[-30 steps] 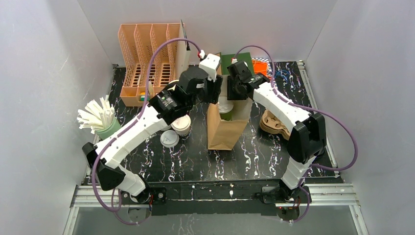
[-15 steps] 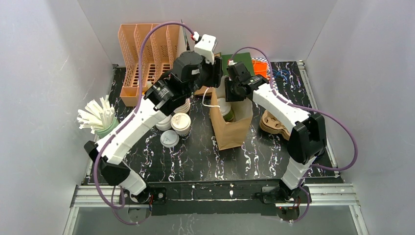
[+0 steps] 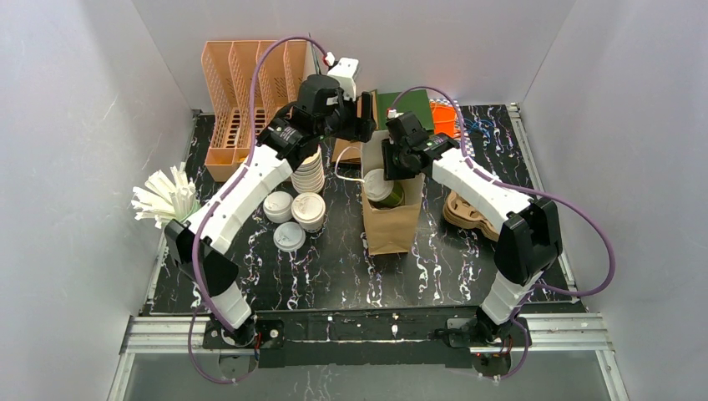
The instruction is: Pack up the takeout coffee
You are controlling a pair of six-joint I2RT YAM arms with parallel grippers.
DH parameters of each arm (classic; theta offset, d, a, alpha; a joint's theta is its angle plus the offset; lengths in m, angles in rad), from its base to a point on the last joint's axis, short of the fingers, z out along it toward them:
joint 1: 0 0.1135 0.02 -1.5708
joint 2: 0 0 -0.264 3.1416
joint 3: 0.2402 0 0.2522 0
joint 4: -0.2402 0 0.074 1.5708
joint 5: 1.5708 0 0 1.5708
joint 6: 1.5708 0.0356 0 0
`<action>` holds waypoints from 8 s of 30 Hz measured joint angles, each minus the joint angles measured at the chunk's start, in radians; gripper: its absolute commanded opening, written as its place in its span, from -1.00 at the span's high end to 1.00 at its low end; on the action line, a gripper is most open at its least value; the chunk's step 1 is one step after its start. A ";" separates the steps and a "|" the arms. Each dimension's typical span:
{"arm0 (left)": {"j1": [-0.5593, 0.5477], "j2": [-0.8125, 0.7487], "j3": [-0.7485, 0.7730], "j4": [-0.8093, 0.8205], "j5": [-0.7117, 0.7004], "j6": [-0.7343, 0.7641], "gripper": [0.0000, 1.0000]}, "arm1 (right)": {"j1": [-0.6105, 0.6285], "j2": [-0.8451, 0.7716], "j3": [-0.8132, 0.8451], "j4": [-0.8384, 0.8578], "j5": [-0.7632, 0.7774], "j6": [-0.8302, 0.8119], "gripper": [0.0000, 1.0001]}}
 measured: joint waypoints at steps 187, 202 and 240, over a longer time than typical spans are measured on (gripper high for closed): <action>-0.035 -0.160 -0.344 -0.062 -0.023 -0.091 1.00 | 0.037 0.042 0.045 -0.101 0.006 0.052 0.85; -0.035 -0.173 -0.344 -0.092 -0.023 -0.041 1.00 | 0.041 0.013 0.029 -0.091 0.006 0.021 0.43; -0.057 -0.150 -0.291 -0.117 0.022 -0.032 1.00 | 0.142 -0.218 -0.212 0.133 -0.225 -0.537 -0.97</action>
